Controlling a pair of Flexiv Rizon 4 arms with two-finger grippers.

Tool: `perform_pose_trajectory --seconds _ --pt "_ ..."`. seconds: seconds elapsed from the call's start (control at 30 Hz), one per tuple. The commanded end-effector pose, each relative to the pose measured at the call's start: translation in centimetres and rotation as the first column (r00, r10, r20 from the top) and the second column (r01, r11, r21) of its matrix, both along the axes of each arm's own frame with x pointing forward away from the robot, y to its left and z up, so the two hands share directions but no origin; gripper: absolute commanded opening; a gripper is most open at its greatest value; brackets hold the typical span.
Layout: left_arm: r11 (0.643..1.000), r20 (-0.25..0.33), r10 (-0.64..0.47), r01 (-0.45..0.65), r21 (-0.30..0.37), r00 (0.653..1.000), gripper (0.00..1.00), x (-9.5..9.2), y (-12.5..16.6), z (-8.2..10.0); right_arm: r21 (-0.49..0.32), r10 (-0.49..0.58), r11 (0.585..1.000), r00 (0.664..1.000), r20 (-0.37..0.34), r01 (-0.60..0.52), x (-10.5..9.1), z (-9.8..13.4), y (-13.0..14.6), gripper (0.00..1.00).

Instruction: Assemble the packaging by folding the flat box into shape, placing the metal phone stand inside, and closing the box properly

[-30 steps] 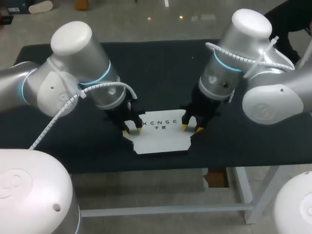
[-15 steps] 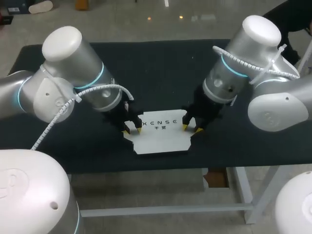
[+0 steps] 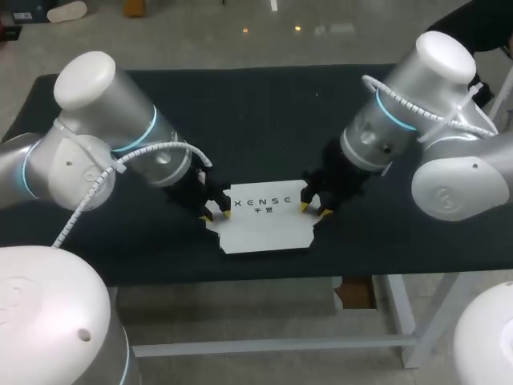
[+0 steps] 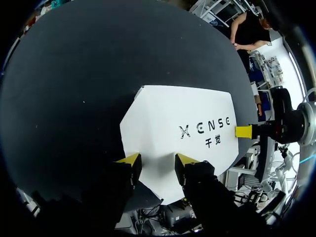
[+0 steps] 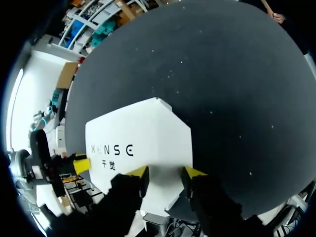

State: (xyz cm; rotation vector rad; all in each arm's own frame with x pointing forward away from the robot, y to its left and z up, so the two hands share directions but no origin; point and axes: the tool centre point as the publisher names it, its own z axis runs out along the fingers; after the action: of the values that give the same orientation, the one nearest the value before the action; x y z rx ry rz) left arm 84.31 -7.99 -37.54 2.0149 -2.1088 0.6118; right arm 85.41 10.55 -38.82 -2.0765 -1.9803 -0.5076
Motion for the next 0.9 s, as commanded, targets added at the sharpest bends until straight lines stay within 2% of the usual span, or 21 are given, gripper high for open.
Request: perform_pose_trajectory --seconds 0.03,0.2,0.9 --pt "1.000 0.006 -0.011 0.012 -0.026 1.000 0.49 0.1 -0.1 -0.8 0.017 0.006 1.000 1.000 0.000 -0.006 0.2 -0.3 0.0 0.47" --pt "0.999 0.005 -0.021 0.022 -0.039 1.000 0.48 0.1 -0.5 -0.7 0.045 0.010 0.999 1.000 0.005 -0.010 0.2 -0.4 0.2 0.47" --pt "0.985 -0.021 -0.045 0.041 -0.168 0.999 0.47 0.2 -1.6 -0.7 0.137 0.027 0.990 0.999 0.017 -0.030 0.0 -0.5 1.7 0.45"
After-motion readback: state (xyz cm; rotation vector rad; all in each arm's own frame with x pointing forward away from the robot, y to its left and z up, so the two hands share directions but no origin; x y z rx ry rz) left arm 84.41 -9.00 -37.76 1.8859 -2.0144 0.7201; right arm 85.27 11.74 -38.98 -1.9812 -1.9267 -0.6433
